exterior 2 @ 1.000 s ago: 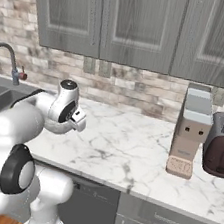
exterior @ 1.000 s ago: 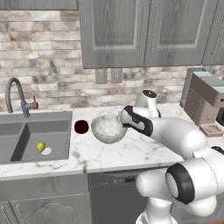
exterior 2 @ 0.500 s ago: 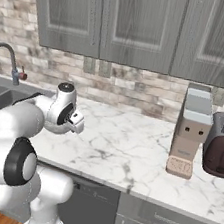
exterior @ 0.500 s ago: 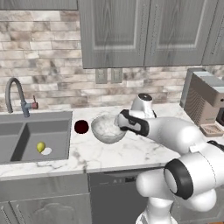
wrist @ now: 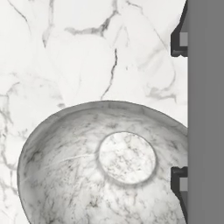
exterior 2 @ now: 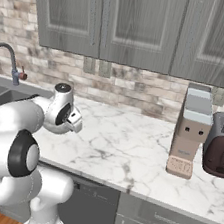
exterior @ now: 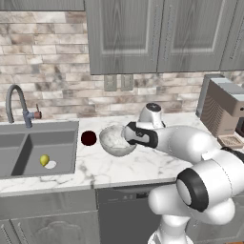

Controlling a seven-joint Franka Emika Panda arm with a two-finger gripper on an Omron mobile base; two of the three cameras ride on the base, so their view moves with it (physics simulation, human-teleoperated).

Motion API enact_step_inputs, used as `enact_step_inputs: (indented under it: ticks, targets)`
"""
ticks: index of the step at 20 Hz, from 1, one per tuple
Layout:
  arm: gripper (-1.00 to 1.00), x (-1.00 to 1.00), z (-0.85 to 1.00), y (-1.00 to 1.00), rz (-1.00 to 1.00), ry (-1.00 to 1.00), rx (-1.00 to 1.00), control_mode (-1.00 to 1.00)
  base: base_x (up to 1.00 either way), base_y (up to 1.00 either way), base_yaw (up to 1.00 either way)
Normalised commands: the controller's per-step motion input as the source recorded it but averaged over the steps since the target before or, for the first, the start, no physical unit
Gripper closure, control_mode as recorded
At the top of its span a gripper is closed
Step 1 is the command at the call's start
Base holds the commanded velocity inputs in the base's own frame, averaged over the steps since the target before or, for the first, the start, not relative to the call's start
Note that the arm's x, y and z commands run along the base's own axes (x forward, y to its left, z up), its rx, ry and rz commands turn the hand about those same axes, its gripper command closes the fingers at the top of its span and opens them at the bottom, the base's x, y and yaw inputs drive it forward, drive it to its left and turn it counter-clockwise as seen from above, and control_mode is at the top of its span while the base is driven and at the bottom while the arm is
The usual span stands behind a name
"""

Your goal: Clear the mugs and bowl far away from the sink.

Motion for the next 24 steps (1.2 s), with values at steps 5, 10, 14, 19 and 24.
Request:
enact_step_inputs:
  ticks: [5, 10, 14, 19, 24]
  targets:
    - [-1.00, 0.09, -0.01, 0.08, 0.00, 0.00, 0.00, -1.00, 0.00, 0.00, 0.00]
    - [-1.00, 0.17, -0.09, 0.09, 0.00, -0.01, -0.01, -1.00, 0.00, 0.00, 0.00]
    - [-1.00, 0.24, -0.16, 0.09, 0.00, -0.01, -0.02, -1.00, 0.00, 0.00, 0.00]
    - [-1.00, 0.20, -0.15, 0.03, 0.00, -0.04, -0.04, -1.00, 0.00, 0.00, 0.00]
    - [-1.00, 0.12, -0.12, 0.00, 0.00, -0.07, -0.02, -1.00, 0.00, 0.00, 0.00]
